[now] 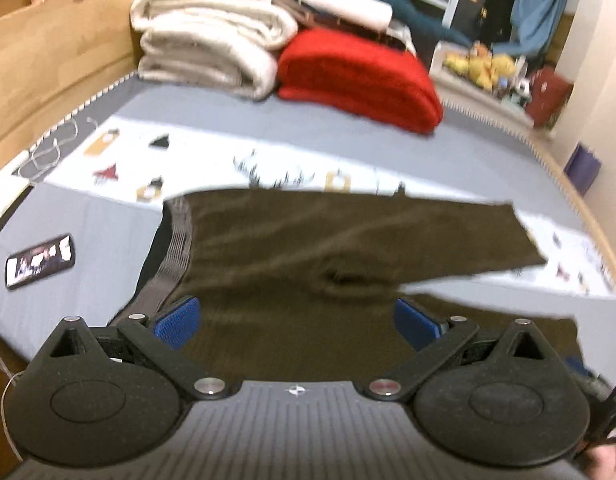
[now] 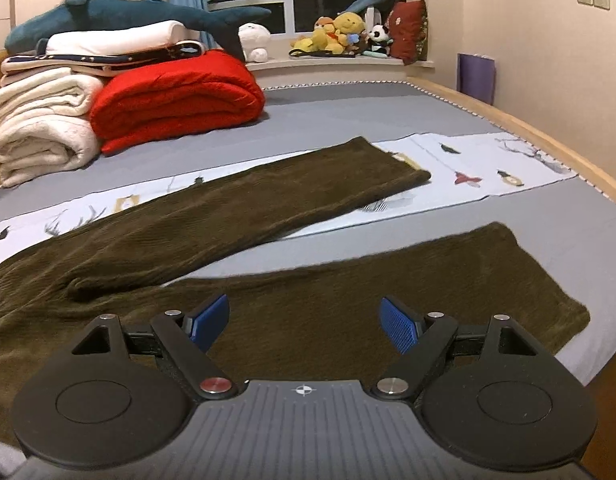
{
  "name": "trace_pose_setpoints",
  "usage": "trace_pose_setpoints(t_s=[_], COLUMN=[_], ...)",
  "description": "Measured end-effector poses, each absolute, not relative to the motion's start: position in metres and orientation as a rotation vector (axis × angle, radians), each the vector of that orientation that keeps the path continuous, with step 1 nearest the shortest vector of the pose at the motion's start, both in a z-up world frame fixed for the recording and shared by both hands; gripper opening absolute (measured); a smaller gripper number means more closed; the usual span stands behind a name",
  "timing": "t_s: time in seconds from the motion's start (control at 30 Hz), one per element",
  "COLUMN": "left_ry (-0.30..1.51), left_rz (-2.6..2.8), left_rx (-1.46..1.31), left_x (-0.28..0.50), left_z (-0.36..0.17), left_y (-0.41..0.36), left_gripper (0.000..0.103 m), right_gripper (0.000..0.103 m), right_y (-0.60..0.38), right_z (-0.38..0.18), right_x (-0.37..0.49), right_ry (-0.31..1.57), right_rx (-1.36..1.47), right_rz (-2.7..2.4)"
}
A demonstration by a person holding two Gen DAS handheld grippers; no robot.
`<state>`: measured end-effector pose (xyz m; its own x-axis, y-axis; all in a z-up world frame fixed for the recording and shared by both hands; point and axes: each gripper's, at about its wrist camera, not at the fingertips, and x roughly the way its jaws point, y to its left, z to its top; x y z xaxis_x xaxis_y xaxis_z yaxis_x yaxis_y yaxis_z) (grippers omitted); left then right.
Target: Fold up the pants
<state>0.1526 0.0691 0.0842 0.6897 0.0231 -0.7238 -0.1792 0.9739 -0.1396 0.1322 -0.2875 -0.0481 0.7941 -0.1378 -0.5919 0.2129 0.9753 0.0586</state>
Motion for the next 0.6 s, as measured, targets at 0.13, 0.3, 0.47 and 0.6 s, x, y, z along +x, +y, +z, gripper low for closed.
trace_pose_setpoints(t_s=[0.13, 0.3, 0.47, 0.6], left_ry=[0.815, 0.851, 0.840, 0.849], left_rz=[0.080, 0.054, 0.047, 0.043], left_rx=[-0.220, -0.194, -0.164, -0.165], left_x=[0.178, 0.199, 0.207, 0.215], left_z=[0.090, 0.084, 0.077, 0.070], left_y=[0.060, 0.053, 0.053, 0.053], left_gripper=[0.103, 0.103, 0.103, 0.103], right_gripper=[0.084, 0.084, 0.084, 0.084], right_y=[-0.292, -0.296, -0.297, -0.297], right_z=[-0.049, -0.056, -0.061, -0.065], right_x=[0.152, 0.174, 0.187, 0.192], right_ry=[0.616, 0.632, 0.642, 0.646], right_rx=[0.105, 0.095, 0.091, 0.088], right_rz=[-0.208, -0.222, -0.227, -0.227])
